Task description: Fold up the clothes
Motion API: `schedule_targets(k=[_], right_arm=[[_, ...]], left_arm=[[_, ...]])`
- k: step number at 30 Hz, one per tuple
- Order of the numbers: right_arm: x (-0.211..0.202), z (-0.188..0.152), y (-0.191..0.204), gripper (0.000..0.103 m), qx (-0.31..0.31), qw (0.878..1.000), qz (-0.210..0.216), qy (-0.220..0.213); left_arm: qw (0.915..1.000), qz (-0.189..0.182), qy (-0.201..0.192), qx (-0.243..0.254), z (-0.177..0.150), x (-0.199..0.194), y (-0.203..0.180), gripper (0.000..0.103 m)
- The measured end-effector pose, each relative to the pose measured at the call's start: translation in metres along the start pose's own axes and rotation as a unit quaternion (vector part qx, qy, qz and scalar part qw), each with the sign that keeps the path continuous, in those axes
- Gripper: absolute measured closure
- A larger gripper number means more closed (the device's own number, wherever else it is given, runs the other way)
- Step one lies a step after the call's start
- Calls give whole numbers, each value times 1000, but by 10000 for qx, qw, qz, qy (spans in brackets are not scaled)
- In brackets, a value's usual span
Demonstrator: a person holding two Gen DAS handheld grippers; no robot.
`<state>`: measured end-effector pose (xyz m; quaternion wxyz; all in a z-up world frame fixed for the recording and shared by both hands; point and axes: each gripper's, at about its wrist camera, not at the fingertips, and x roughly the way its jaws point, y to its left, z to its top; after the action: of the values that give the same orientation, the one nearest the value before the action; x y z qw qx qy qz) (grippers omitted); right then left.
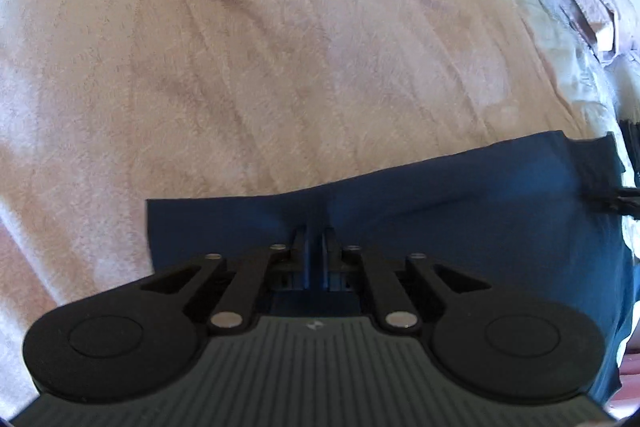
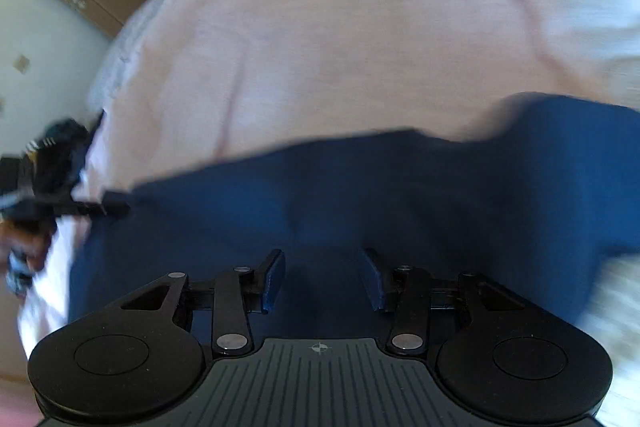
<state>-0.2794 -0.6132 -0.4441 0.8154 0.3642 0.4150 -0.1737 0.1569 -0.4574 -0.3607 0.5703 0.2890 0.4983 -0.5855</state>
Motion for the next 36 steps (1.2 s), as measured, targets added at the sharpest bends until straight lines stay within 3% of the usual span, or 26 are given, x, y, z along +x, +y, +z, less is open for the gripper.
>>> schedule_targets(k=[3,6,10,15,18,21,24,28,29,30,31,33,36], right_arm=[[-50,-25,-36,57,235,9986,-473,54],[-87,-52,-53,57,615,9899,-1278,84],[-136,-106,-27,57,830,9887,-1145,-506],[-156,-187,24,54,1674,9746,-1022,-1080],[-147,-233,52,47,2119,9670,-948,-1051],[-129,-254,66,47,2076,9702,-974,-789],[-120,-257,68,47,2041,9722,-962,-623],[-126,-255,66,47,1964,9763,-774,-479],[-124,-256,65,48,1924,9772,-791,-416],[-123,-257,64,58,1885,9781,-810,-350],[-123,-258,60,93,1883,9779,-880,-218],[-125,-263,55,98,1973,9759,-930,-85],[-131,-274,50,98,2220,9701,-978,-33]], left_arm=[[9993,258,-27,265,-6,-17,-10,97],[9965,365,-179,736,-26,-44,-30,91],[9836,324,-306,1746,-79,-79,-66,83],[9468,-31,-254,3208,-176,-111,-97,78],[9235,-337,-143,3819,-235,-127,-103,77],[8896,-524,-23,4538,-292,-133,-105,77],[8537,-383,-24,5193,-334,-134,-108,75],[8176,265,-145,5750,-367,-121,-112,72],[8140,409,-101,5793,-371,-116,-114,78],[8126,539,-4,5803,-373,-111,-115,86],[8085,603,96,5853,-374,-108,-115,89],[8014,652,258,5940,-375,-106,-114,89],[8021,607,691,5901,-367,-111,-114,89]])
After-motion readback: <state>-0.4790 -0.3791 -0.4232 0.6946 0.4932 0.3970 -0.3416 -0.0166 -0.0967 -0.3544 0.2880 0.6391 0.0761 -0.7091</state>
